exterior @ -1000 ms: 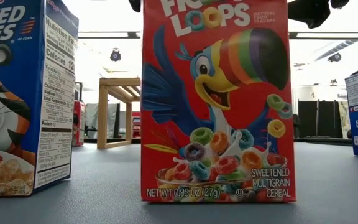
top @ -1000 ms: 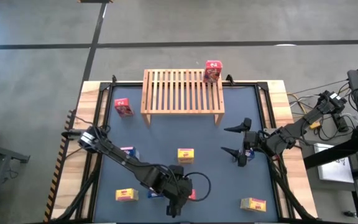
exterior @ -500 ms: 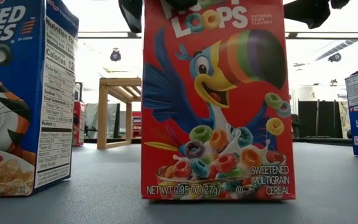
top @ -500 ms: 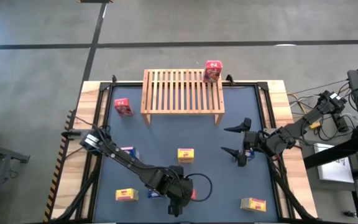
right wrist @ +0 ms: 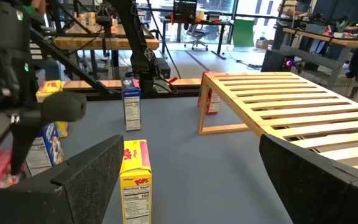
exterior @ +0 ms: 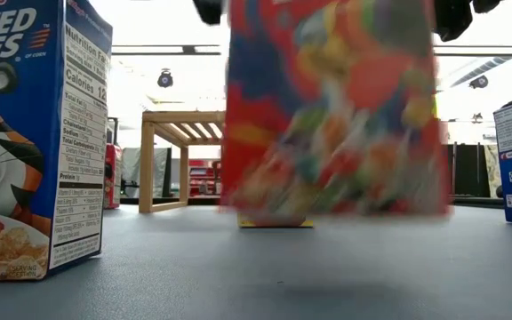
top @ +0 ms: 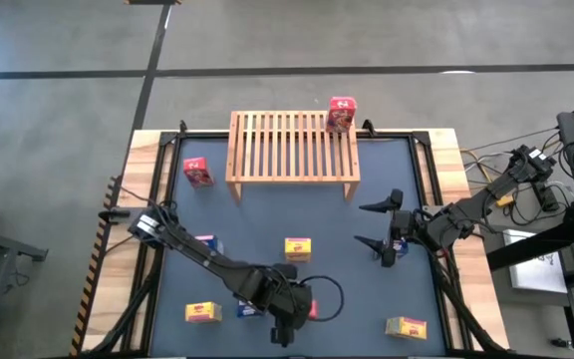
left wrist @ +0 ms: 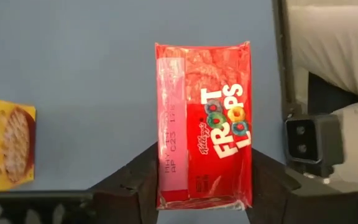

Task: Stack cereal on shelf
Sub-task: Put the bottom red cereal box on the shelf aligned with the other red cereal box

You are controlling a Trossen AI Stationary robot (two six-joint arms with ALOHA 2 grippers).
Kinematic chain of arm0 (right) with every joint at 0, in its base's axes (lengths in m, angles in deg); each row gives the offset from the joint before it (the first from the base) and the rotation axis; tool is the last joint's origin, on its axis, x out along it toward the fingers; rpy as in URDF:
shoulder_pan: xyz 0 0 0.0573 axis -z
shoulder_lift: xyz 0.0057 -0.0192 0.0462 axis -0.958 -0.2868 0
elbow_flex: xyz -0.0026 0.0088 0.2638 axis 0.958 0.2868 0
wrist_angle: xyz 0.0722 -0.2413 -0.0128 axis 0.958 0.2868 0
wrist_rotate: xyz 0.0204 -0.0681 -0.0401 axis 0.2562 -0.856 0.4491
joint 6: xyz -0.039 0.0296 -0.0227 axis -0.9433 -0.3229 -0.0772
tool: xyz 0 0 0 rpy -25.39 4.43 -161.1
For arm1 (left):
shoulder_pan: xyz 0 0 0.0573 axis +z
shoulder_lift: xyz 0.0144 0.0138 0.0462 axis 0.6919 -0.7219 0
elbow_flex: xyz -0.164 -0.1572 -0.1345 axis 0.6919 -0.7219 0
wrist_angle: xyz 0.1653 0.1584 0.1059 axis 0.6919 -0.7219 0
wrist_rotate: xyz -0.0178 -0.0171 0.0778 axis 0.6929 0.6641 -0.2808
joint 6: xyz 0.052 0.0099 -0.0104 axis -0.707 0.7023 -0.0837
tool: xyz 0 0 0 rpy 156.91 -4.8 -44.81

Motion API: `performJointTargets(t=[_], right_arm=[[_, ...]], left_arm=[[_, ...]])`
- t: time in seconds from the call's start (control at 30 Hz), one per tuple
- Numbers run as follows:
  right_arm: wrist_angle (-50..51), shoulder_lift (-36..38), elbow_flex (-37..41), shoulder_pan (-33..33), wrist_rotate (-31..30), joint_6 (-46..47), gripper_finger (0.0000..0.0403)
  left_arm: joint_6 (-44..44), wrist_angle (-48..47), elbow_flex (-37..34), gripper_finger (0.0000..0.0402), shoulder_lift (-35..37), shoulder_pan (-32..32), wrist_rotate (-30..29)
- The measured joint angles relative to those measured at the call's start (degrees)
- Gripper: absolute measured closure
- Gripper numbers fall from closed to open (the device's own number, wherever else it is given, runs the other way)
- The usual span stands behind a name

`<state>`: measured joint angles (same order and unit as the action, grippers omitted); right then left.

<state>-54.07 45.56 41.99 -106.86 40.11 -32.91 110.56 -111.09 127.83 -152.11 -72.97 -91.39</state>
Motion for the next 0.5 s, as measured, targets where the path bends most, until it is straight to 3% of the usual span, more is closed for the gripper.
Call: performJointTargets(t=[0.13, 0.37, 0.5], right_arm=[[0.3, 0.2, 0.0, -1.3, 0.0, -1.5, 0.0039], [-0.1, 3.6, -1.0, -7.2, -0.5, -6.5, 0.0039], [0.7, 5.1, -0.4, -10.1, -6.2, -6.9, 0.0039]], left_arm=[[-2.2, -4.1, 4.9, 0.0242, 0.0, 0.5, -0.8], [-11.1, -15.1, 17.3, 0.0241, 0.0, 2.6, -7.5], [-17.1, -19.5, 23.4, 0.0241, 0.0, 6.3, -7.5]])
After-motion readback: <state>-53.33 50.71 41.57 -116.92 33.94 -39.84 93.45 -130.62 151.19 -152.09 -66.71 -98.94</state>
